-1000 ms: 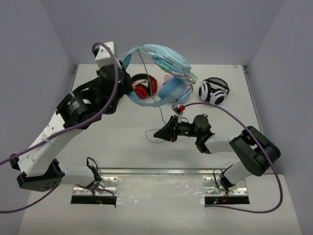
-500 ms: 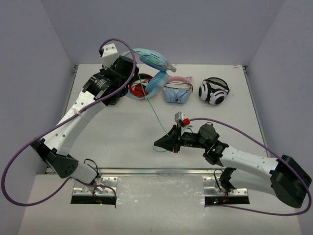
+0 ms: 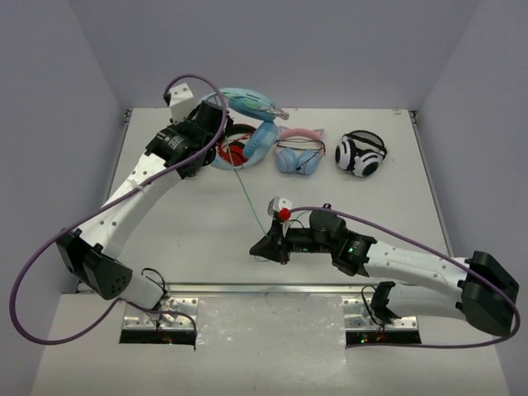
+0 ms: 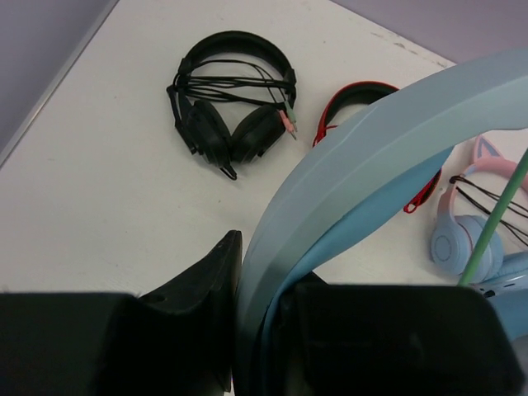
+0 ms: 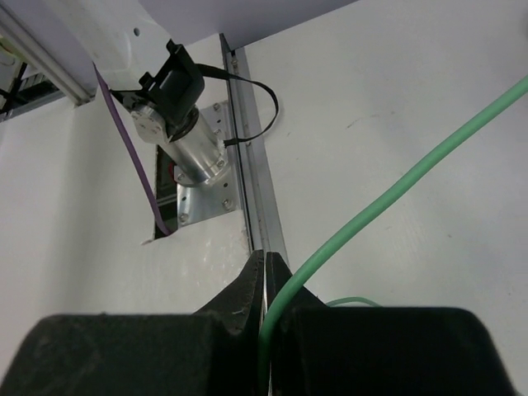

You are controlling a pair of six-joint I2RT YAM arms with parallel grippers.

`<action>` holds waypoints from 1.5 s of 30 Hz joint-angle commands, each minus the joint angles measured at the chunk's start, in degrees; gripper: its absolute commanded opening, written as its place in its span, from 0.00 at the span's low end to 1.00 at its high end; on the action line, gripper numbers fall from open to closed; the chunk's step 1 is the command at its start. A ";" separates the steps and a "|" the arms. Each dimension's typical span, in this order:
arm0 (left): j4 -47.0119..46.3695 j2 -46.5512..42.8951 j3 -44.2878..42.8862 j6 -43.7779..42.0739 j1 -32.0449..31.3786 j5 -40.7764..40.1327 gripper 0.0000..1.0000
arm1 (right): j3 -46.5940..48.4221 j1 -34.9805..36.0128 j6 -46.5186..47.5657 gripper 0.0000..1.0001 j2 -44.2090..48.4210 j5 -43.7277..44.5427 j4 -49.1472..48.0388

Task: Wrap the headphones

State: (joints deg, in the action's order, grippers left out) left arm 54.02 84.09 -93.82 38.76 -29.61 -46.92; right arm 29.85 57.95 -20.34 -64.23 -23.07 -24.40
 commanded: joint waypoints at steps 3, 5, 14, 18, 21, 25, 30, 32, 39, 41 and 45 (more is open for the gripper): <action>-10.42 -1.91 6.71 2.81 2.00 -7.15 0.00 | 5.30 1.28 1.88 0.01 4.11 -0.92 7.60; -12.44 -2.79 11.01 1.94 2.01 -6.00 0.00 | 7.50 1.28 2.93 0.01 4.72 0.47 9.45; -20.44 -5.59 21.21 -17.74 1.48 12.09 0.00 | 25.42 0.24 23.46 0.01 3.85 21.37 36.85; -21.85 -10.69 27.45 -22.66 -1.05 17.46 0.00 | 31.57 -3.45 30.33 0.02 2.44 32.00 41.09; -20.54 -12.72 30.62 -25.92 -4.75 18.26 0.00 | 32.47 -6.27 34.92 0.06 2.18 36.59 40.23; -20.36 -13.25 35.02 -27.51 -10.98 17.30 0.00 | 33.09 -10.05 37.55 0.01 1.91 37.05 36.98; -20.44 -14.22 35.46 -28.30 -13.37 21.95 0.00 | 33.17 -11.45 41.69 0.01 -0.19 40.72 32.94; -20.88 -15.62 35.64 -29.18 -15.48 24.40 0.00 | 33.43 -13.21 42.49 0.01 -0.90 41.36 31.44; -22.03 -20.98 35.81 -31.90 -19.26 34.77 0.00 | 35.54 -22.61 38.79 0.06 -3.71 27.23 33.72; -22.12 -22.74 35.55 -32.61 -20.05 37.41 0.00 | 35.28 -23.15 38.44 0.06 -4.68 24.93 33.98; -21.85 -25.29 34.59 -32.79 -20.23 37.87 0.00 | 32.66 -24.11 36.69 0.01 -4.42 18.60 33.20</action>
State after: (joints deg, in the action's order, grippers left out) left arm 30.70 62.83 -58.33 8.56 -48.23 -15.97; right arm 61.36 36.99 17.89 -69.21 -4.19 15.14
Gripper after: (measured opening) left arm 0.147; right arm 0.028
